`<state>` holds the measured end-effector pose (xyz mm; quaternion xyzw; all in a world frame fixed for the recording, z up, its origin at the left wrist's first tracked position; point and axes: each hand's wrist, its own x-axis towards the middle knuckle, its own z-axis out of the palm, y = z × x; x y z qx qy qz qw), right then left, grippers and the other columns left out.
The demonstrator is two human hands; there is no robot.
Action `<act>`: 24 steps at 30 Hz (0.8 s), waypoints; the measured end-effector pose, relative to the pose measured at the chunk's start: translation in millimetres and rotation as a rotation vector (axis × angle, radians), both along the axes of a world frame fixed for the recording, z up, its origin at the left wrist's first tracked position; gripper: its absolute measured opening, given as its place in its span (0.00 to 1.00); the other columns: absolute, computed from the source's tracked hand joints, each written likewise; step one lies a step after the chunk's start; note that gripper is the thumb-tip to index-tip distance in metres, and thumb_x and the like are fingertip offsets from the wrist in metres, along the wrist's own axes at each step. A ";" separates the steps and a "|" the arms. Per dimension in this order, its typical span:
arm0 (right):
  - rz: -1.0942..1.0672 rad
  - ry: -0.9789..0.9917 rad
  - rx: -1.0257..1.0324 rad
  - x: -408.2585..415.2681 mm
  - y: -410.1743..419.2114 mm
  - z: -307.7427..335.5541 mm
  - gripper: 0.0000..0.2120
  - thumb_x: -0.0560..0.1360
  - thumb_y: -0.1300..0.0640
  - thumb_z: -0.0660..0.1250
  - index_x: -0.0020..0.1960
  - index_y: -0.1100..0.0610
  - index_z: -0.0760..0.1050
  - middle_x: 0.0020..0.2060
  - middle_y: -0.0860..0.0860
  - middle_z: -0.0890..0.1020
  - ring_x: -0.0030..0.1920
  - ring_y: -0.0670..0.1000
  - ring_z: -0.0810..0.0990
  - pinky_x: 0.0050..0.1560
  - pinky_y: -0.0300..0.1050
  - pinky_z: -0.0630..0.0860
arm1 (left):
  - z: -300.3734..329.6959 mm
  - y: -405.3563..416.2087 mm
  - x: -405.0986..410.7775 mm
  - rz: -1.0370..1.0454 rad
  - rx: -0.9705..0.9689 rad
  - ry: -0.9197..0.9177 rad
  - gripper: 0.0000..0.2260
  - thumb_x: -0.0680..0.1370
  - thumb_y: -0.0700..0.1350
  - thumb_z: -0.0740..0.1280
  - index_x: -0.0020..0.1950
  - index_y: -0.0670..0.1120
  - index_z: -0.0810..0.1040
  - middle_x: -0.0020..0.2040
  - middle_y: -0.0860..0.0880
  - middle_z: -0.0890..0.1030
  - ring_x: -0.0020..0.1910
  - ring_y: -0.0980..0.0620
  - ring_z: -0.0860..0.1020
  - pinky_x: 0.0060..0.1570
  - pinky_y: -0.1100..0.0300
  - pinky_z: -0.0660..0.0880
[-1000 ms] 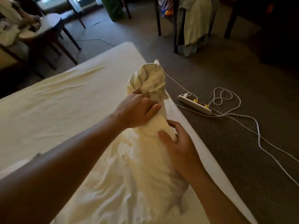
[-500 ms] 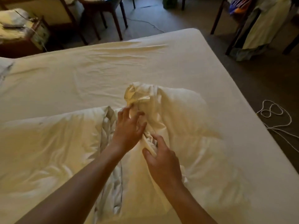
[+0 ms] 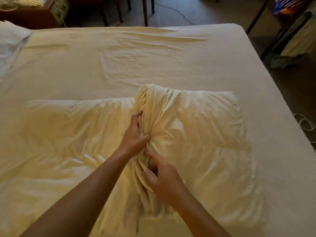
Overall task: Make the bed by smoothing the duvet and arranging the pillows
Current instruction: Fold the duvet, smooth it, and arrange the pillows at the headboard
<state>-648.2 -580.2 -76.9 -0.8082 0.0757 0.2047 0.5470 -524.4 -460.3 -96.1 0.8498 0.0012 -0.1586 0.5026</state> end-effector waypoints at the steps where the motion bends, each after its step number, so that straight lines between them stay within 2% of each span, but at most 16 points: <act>1: 0.001 0.055 0.061 -1.0 -8.0 -0.1 0.21 0.77 0.53 0.68 0.69 0.44 0.73 0.48 0.44 0.84 0.46 0.40 0.81 0.51 0.38 0.77 | -2.4 6.5 -5.4 -0.001 0.014 0.007 0.38 0.72 0.36 0.68 0.77 0.56 0.56 0.65 0.48 0.74 0.61 0.51 0.76 0.54 0.63 0.73; 3: -0.112 0.129 0.182 -1.9 -26.0 2.9 0.11 0.79 0.55 0.68 0.61 0.49 0.79 0.43 0.50 0.86 0.43 0.46 0.84 0.47 0.42 0.80 | -6.6 12.9 -16.2 0.002 0.044 -0.006 0.39 0.72 0.35 0.68 0.78 0.56 0.55 0.68 0.48 0.72 0.65 0.50 0.74 0.60 0.61 0.71; 5: -0.283 0.101 0.268 3.1 -45.1 8.0 0.08 0.81 0.60 0.65 0.57 0.55 0.80 0.41 0.55 0.86 0.42 0.53 0.86 0.45 0.48 0.82 | -4.6 10.2 -21.8 0.014 0.066 -0.020 0.39 0.73 0.35 0.67 0.78 0.56 0.54 0.70 0.48 0.71 0.66 0.49 0.73 0.62 0.59 0.69; 8: -0.465 -0.047 0.166 20.2 -80.7 15.9 0.08 0.81 0.62 0.63 0.52 0.56 0.80 0.38 0.55 0.86 0.39 0.55 0.86 0.43 0.52 0.82 | 9.8 3.9 -24.5 0.036 0.085 -0.035 0.38 0.73 0.36 0.66 0.77 0.58 0.54 0.63 0.50 0.74 0.58 0.51 0.76 0.54 0.60 0.71; 10: -0.531 -0.136 0.064 34.8 -105.8 18.7 0.07 0.80 0.61 0.64 0.50 0.54 0.81 0.38 0.53 0.86 0.39 0.52 0.85 0.44 0.51 0.82 | 20.2 6.3 -25.3 0.035 0.129 -0.047 0.38 0.73 0.36 0.66 0.77 0.58 0.55 0.60 0.50 0.75 0.53 0.50 0.77 0.47 0.61 0.71; 11: -0.532 -0.180 -0.013 42.0 -117.4 18.6 0.07 0.80 0.59 0.64 0.51 0.52 0.80 0.39 0.51 0.86 0.41 0.49 0.85 0.45 0.50 0.82 | 23.1 8.9 -25.4 0.034 0.168 -0.031 0.38 0.73 0.36 0.66 0.77 0.58 0.54 0.61 0.49 0.75 0.54 0.48 0.77 0.47 0.61 0.71; 13: -0.491 -0.256 -0.185 57.5 -134.5 17.1 0.07 0.80 0.56 0.65 0.56 0.50 0.79 0.48 0.45 0.84 0.48 0.43 0.83 0.52 0.45 0.80 | 26.4 9.9 -22.4 0.033 0.285 0.037 0.38 0.73 0.37 0.66 0.78 0.55 0.53 0.68 0.43 0.71 0.62 0.42 0.74 0.55 0.56 0.70; 15: -0.418 -0.317 -0.342 76.2 -146.5 9.5 0.14 0.80 0.53 0.65 0.64 0.50 0.76 0.59 0.46 0.80 0.61 0.45 0.77 0.63 0.44 0.73 | 31.3 -2.5 -16.8 0.038 0.501 0.058 0.37 0.74 0.42 0.66 0.79 0.53 0.51 0.71 0.40 0.64 0.66 0.37 0.68 0.63 0.48 0.68; 17: -0.319 -0.333 -0.474 95.9 -154.9 -2.4 0.21 0.80 0.49 0.63 0.72 0.49 0.69 0.71 0.48 0.73 0.73 0.48 0.67 0.73 0.50 0.64 | 36.7 -28.6 -3.7 0.062 0.669 -0.170 0.35 0.74 0.47 0.63 0.79 0.51 0.52 0.74 0.40 0.58 0.70 0.37 0.62 0.69 0.44 0.63; 18: -0.268 -0.314 -0.528 106.4 -159.0 -8.7 0.24 0.81 0.46 0.60 0.76 0.48 0.65 0.75 0.48 0.67 0.77 0.49 0.60 0.77 0.53 0.57 | 37.1 -44.0 7.5 0.054 0.682 -0.309 0.33 0.74 0.49 0.60 0.79 0.50 0.53 0.76 0.40 0.56 0.73 0.37 0.59 0.73 0.43 0.58; 19: -0.216 -0.292 -0.580 117.2 -162.9 -14.0 0.27 0.81 0.43 0.58 0.78 0.47 0.60 0.79 0.47 0.60 0.79 0.49 0.52 0.79 0.54 0.50 | 35.0 -59.7 19.9 0.024 0.681 -0.409 0.33 0.74 0.51 0.57 0.79 0.50 0.55 0.78 0.41 0.54 0.77 0.38 0.55 0.76 0.43 0.53; 21: -0.108 -0.246 -0.686 136.9 -172.1 -27.1 0.31 0.80 0.36 0.51 0.80 0.45 0.52 0.81 0.46 0.51 0.80 0.49 0.44 0.78 0.56 0.42 | 17.5 -81.4 44.4 -0.099 0.754 -0.479 0.31 0.75 0.54 0.53 0.80 0.52 0.55 0.81 0.43 0.50 0.80 0.41 0.46 0.77 0.43 0.42; 23: -0.009 -0.178 -0.798 153.5 -183.9 -43.3 0.36 0.76 0.29 0.43 0.81 0.43 0.48 0.81 0.46 0.47 0.80 0.51 0.41 0.78 0.61 0.40 | -14.2 -84.6 63.7 -0.199 0.898 -0.444 0.31 0.77 0.58 0.51 0.80 0.53 0.55 0.82 0.45 0.47 0.80 0.40 0.43 0.76 0.39 0.40; 24: 0.030 -0.145 -0.855 160.0 -190.8 -52.1 0.39 0.74 0.26 0.39 0.80 0.42 0.47 0.81 0.46 0.46 0.80 0.52 0.41 0.77 0.64 0.40 | -30.0 -79.7 69.9 -0.217 0.949 -0.416 0.31 0.77 0.59 0.50 0.80 0.54 0.56 0.82 0.45 0.49 0.80 0.39 0.44 0.75 0.36 0.42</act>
